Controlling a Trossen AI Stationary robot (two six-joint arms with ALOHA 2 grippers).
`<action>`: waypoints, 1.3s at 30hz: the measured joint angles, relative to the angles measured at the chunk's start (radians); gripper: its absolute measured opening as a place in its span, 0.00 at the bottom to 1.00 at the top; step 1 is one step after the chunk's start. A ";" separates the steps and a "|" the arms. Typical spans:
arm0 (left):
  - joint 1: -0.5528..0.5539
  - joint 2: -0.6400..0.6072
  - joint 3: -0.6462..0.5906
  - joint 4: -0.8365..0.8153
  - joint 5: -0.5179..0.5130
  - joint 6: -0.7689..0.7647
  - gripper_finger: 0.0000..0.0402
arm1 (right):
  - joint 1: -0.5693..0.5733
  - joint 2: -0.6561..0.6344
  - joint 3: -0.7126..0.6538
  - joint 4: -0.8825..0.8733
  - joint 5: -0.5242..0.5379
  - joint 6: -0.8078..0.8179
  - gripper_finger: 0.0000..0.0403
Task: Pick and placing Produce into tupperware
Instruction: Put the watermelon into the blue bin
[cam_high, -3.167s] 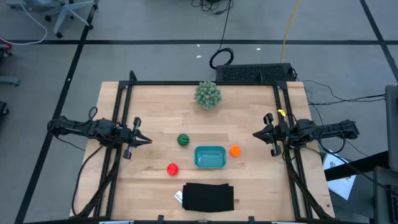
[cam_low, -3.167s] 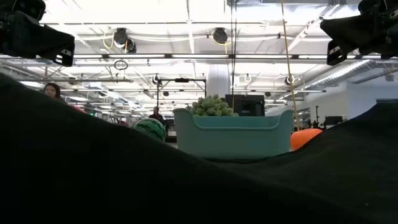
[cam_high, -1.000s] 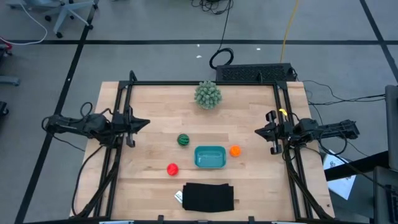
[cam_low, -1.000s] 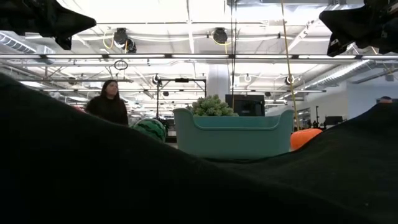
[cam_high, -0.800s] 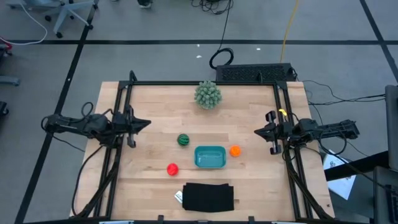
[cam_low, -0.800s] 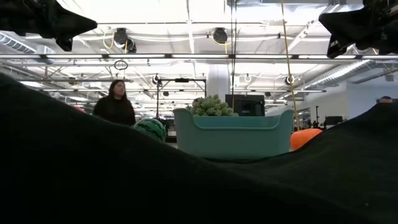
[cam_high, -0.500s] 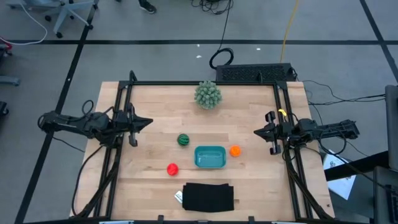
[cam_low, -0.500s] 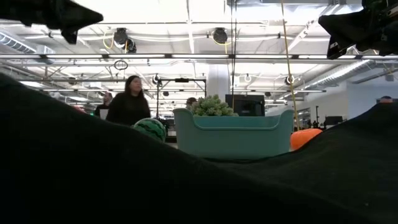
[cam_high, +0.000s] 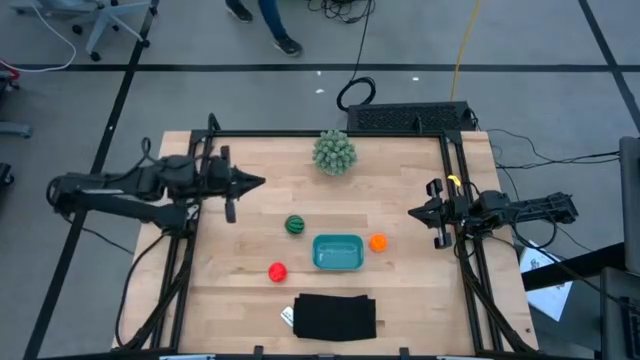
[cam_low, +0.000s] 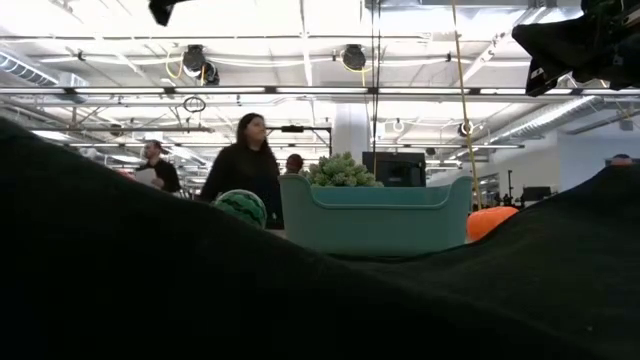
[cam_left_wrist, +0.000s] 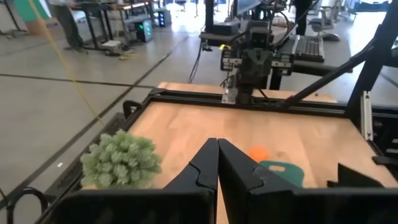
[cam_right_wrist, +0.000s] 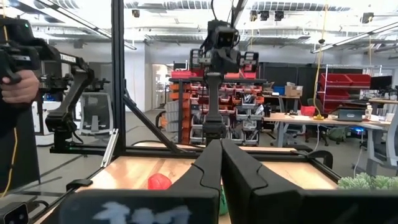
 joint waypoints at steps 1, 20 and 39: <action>0.015 0.024 0.024 -0.006 0.022 0.000 0.02 | 0.000 0.000 0.000 0.000 0.000 0.000 0.00; 0.179 0.531 0.627 -0.575 0.259 0.028 0.02 | 0.000 0.000 0.000 -0.008 -0.006 0.001 0.00; 0.179 0.906 1.171 -1.118 0.258 0.070 0.02 | 0.000 0.000 0.000 -0.028 -0.006 0.009 0.00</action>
